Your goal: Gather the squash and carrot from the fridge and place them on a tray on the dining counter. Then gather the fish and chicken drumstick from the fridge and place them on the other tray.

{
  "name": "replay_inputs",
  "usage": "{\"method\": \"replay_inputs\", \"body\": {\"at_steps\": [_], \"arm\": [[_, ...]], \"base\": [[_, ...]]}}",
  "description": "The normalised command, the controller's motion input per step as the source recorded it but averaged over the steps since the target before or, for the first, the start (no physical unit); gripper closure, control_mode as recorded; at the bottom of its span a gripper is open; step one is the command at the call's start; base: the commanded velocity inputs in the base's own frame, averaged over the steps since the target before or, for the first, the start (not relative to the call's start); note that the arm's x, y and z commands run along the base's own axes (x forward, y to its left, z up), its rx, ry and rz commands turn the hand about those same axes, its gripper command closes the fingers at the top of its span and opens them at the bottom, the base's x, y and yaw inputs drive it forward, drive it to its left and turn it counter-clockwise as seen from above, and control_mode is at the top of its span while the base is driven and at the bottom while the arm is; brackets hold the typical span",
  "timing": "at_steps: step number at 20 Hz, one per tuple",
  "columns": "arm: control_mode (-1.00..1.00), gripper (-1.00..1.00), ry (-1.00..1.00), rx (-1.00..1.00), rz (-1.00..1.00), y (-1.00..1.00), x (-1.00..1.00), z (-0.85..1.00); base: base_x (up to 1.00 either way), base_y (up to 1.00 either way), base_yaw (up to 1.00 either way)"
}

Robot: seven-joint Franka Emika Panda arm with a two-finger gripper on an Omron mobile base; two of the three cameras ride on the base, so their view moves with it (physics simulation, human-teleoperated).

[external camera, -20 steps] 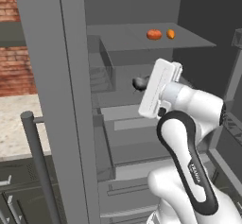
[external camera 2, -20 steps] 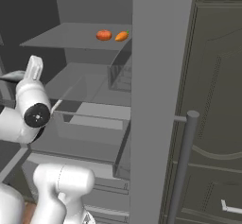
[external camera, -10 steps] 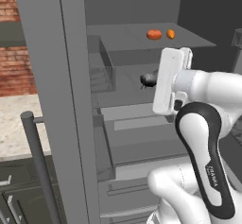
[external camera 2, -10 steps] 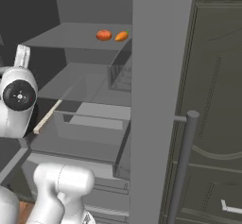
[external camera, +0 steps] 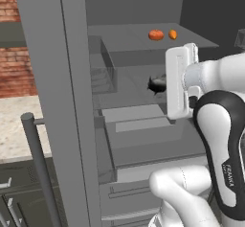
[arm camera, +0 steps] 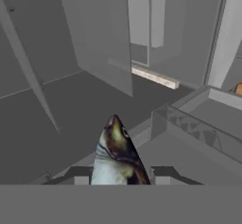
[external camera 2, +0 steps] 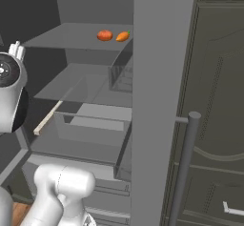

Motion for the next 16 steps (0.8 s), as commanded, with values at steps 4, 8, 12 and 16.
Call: {"method": "replay_inputs", "body": {"at_steps": [4,8,12,16], "arm": [[-1.00,1.00,0.00,0.00,0.00,0.00,0.00,0.00],[-1.00,1.00,0.00,0.00,0.00,-0.01,-0.05,0.00],[-1.00,1.00,0.01,0.00,0.00,0.00,0.00,0.00],[-1.00,1.00,0.00,0.00,0.00,0.00,0.00,0.00]], "base": [[0.00,0.00,0.00],[0.00,0.00,0.00],[0.00,0.00,0.00],[0.00,0.00,0.00]]}}
